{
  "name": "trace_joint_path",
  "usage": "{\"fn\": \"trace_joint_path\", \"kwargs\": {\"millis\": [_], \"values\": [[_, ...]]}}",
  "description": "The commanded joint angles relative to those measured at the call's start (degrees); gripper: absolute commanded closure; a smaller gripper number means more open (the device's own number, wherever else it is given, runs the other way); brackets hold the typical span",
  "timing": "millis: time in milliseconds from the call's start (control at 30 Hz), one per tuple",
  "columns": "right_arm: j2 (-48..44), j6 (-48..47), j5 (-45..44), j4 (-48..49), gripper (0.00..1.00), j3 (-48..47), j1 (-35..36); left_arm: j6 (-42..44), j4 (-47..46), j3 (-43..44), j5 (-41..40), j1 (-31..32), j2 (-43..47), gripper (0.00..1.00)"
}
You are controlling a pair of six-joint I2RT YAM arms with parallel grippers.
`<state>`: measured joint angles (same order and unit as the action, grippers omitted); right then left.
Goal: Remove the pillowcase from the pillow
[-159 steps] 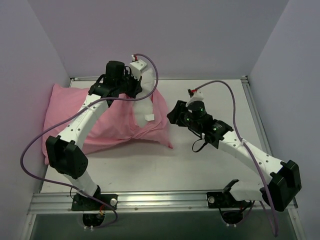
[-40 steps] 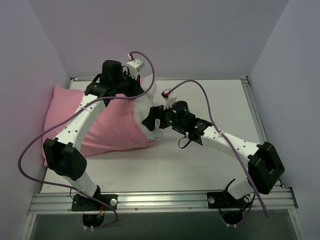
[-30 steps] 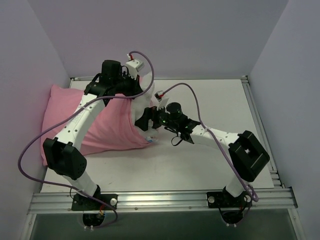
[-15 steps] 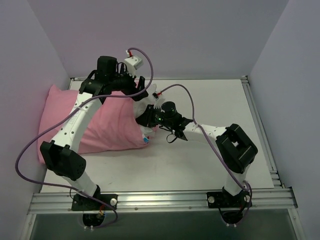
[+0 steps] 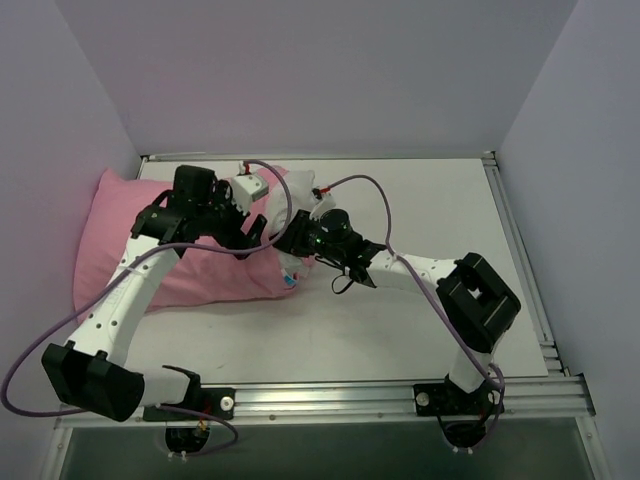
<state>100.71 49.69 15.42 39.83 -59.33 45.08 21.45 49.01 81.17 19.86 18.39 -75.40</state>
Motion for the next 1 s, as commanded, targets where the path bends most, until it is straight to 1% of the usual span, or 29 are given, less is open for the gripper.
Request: {"fn": "trace_joint_path", "kwargs": {"millis": [0,67,100,133,200,233,267,300,400,533,567,633,667,700,733,800,833,867,967], "values": [[-3.9,2.4,-0.7,6.7,1.0,-1.8,2.4,1.2,-4.2,-5.1,-6.0,0.5,0.2,0.06],[-3.9,2.9,-0.7,6.9,1.0,-1.9,2.6,0.3,-6.5,-6.6,-7.1,0.5,-0.8,0.03],[-3.9,3.0,-0.7,6.9,1.0,-1.9,2.6,0.1,-6.9,-7.1,-7.1,0.4,-1.2,0.08],[-4.1,3.0,-0.8,6.9,1.0,-1.8,2.6,-0.2,-7.4,-7.5,-7.2,0.5,-1.7,0.2],[-4.8,3.4,-1.0,6.8,1.0,-1.2,2.5,-0.2,-7.9,-8.4,-7.6,0.4,-1.8,0.49],[-5.2,3.1,-1.4,6.5,1.0,-1.1,2.3,0.6,-7.5,-8.5,-7.9,0.0,-1.8,0.82],[-6.2,2.7,-2.1,4.9,1.0,-0.4,2.0,0.8,-6.6,-8.7,-8.4,-0.3,-1.1,0.96],[-6.8,1.9,-2.5,4.2,1.0,0.0,1.2,1.0,-6.0,-9.4,-8.5,-0.7,-0.4,0.98],[-9.8,1.6,-2.2,3.9,1.0,3.1,-0.7,4.2,-3.6,-11.3,-8.6,-3.4,3.0,0.98],[-14.4,2.7,0.0,4.5,1.0,7.9,-6.2,9.6,-1.6,-17.4,-9.0,-9.2,6.2,0.98],[-16.6,2.7,0.5,4.5,1.0,9.0,-7.2,10.8,-1.6,-18.7,-9.4,-11.9,6.5,0.98],[-18.8,2.0,1.1,2.9,1.0,11.6,-9.7,14.2,-1.9,-21.8,-10.4,-14.5,7.1,0.98],[-20.5,1.4,1.3,0.4,1.0,12.1,-10.4,15.4,-1.6,-22.4,-10.0,-17.0,7.3,0.95],[-21.2,1.1,1.4,-0.4,1.0,12.7,-11.0,16.3,-1.0,-22.8,-9.2,-18.0,7.4,0.93],[-21.9,0.9,1.6,-0.9,1.0,14.1,-11.4,18.1,-0.2,-22.9,-6.9,-19.3,7.8,0.92],[-22.7,0.7,2.2,-1.2,1.0,14.9,-11.9,19.1,1.7,-22.4,-5.5,-21.8,8.1,0.92],[-22.7,0.5,2.9,-1.6,1.0,15.1,-11.9,20.2,2.0,-22.1,-5.4,-22.3,8.2,0.93],[-23.4,0.2,2.9,-2.5,1.0,15.4,-11.9,20.4,1.6,-22.0,-6.1,-22.8,8.2,0.97],[-26.1,0.1,2.9,-3.9,1.0,16.6,-12.9,23.9,-0.5,-22.6,-9.6,-26.2,7.0,0.98]]}}
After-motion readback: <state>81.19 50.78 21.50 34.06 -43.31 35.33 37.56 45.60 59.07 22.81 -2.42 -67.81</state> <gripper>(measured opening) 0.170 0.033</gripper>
